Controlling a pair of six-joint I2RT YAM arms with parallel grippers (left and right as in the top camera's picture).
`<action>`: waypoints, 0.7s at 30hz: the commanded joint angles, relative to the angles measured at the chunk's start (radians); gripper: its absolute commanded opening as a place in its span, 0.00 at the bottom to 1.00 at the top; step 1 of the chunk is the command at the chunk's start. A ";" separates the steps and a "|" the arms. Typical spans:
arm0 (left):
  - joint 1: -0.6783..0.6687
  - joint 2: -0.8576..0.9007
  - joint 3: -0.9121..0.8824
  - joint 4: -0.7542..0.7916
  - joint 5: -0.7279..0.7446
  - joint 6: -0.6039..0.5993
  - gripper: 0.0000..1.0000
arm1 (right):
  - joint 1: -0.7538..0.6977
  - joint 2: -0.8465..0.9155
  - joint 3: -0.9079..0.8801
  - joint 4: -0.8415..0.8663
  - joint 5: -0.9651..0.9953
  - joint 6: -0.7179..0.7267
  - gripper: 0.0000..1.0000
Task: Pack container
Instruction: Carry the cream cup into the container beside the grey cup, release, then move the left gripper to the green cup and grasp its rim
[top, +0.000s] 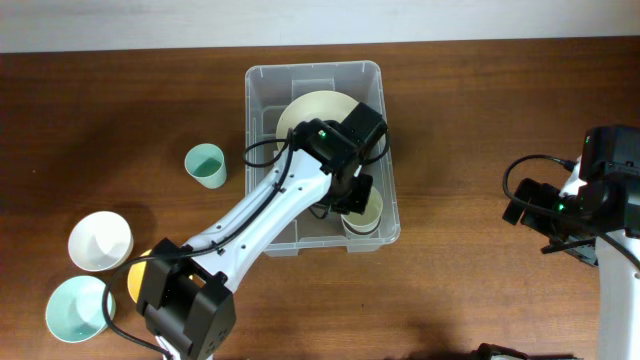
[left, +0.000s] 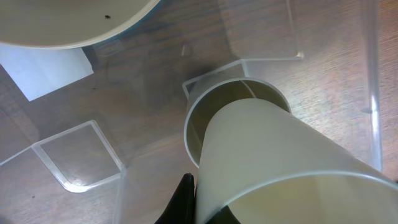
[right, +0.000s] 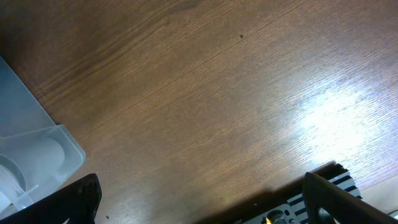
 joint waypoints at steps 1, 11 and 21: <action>0.000 0.002 0.016 -0.005 0.011 -0.013 0.37 | 0.001 0.001 -0.002 0.000 -0.004 -0.002 0.99; 0.062 -0.037 0.052 -0.053 -0.140 -0.013 0.61 | 0.001 0.001 -0.002 -0.005 -0.004 -0.002 1.00; 0.496 -0.188 0.094 -0.054 -0.216 0.043 0.73 | 0.001 0.001 -0.002 0.000 -0.004 -0.002 0.99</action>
